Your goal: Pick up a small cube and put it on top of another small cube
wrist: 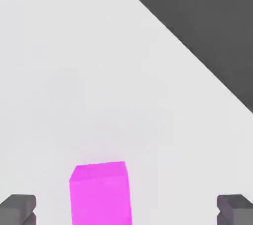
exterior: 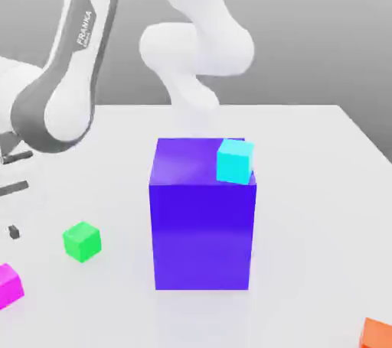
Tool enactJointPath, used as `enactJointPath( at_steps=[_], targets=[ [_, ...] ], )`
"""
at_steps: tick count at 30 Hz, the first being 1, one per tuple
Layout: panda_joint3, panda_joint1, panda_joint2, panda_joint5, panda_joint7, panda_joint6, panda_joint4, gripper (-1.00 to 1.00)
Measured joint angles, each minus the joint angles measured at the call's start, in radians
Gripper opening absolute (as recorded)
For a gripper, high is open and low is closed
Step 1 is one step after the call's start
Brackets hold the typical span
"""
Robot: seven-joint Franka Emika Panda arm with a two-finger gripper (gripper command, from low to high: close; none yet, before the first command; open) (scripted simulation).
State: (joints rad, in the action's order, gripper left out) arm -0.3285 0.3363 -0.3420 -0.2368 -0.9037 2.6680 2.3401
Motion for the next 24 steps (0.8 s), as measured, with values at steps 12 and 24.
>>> enactJointPath(
  at_steps=[12,24],
  targets=[
    [0.094,0.087,-0.164,-0.088,-0.093,0.112,-0.035,-1.0],
    [-0.041,0.002,0.22,0.288,-0.192,0.005,0.21,-1.0]
  ],
)
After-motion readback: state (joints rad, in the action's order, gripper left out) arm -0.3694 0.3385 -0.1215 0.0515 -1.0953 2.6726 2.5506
